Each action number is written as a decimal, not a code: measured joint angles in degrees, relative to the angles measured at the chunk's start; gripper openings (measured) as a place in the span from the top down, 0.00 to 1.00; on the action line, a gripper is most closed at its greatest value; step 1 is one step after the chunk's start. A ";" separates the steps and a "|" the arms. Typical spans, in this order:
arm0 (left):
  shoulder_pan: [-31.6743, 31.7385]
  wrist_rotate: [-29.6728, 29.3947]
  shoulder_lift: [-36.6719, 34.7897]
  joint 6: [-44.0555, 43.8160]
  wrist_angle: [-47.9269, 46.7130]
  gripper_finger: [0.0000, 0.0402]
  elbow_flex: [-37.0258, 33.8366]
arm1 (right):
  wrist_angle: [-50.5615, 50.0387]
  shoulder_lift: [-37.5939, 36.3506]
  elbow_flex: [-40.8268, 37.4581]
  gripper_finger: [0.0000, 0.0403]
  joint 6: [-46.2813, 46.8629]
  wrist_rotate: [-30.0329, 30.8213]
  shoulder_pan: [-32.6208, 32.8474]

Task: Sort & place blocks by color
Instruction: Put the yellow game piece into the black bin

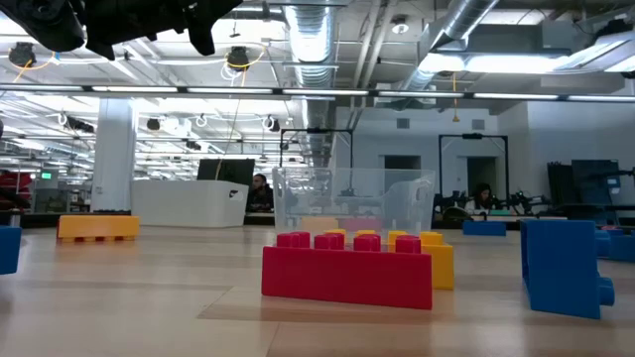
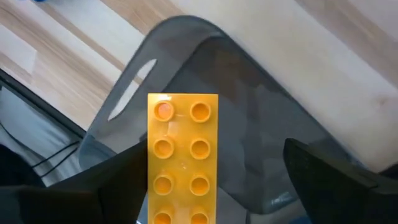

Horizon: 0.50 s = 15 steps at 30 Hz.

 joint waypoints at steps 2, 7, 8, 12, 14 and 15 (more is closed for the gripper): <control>0.00 -0.02 0.00 0.02 0.00 0.59 0.00 | 0.00 0.00 0.00 0.04 0.70 -1.13 -0.06; 0.02 0.00 0.00 0.02 0.00 0.59 0.00 | 0.00 0.00 0.00 0.02 2.01 -4.96 -0.84; 0.00 0.00 0.00 0.02 0.00 0.59 0.00 | -0.01 0.00 0.00 0.02 2.02 -5.84 -1.16; 0.00 0.00 0.00 0.04 0.00 0.59 0.00 | 0.00 0.00 0.00 0.03 2.15 -8.50 -2.60; 0.00 0.00 0.00 0.04 0.00 0.59 0.00 | 0.04 0.00 0.00 0.03 1.73 -8.39 -3.19; 0.01 0.00 0.00 0.04 0.00 0.59 0.00 | 0.14 0.00 0.00 0.04 1.52 -7.71 -3.41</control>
